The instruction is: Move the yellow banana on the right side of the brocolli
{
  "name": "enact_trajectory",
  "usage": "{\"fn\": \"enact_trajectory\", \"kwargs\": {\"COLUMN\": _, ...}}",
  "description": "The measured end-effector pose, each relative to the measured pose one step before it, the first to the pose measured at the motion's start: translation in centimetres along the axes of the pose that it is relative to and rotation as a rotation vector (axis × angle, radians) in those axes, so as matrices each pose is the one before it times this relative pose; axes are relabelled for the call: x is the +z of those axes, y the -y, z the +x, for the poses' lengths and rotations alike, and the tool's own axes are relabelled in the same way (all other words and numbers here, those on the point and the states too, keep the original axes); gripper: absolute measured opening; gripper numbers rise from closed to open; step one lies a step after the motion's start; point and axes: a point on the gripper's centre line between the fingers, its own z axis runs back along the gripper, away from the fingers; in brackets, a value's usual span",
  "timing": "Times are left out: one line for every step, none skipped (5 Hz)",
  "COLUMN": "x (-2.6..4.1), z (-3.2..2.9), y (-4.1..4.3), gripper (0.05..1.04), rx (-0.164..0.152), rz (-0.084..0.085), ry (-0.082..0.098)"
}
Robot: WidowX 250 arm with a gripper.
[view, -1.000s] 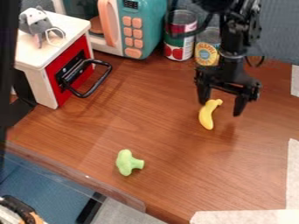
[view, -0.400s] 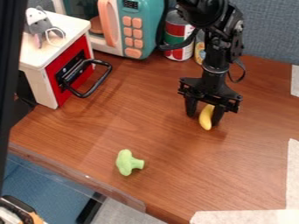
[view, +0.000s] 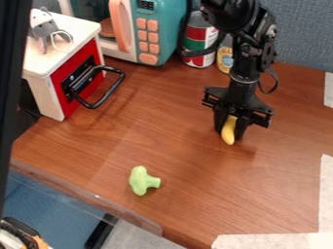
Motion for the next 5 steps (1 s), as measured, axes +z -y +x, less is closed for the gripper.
{"fn": "enact_trajectory", "kwargs": {"x": 1.569, "z": -0.512, "y": 0.64, "gripper": 0.38, "rx": -0.0065, "rz": -0.0073, "ry": 0.0408}}
{"fn": "enact_trajectory", "kwargs": {"x": 2.236, "z": -1.93, "y": 2.285, "gripper": 0.38, "rx": -0.0587, "rz": -0.0223, "ry": 0.0516}}
{"fn": "enact_trajectory", "kwargs": {"x": -0.337, "z": -2.852, "y": 1.859, "gripper": 0.38, "rx": -0.0503, "rz": 0.0003, "ry": -0.0296}}
{"fn": "enact_trajectory", "kwargs": {"x": -1.313, "z": -3.035, "y": 2.545, "gripper": 0.38, "rx": -0.0707, "rz": 0.004, "ry": -0.0293}}
{"fn": "enact_trajectory", "kwargs": {"x": -0.834, "z": -0.503, "y": 1.653, "gripper": 0.38, "rx": -0.027, "rz": -0.0228, "ry": -0.007}}
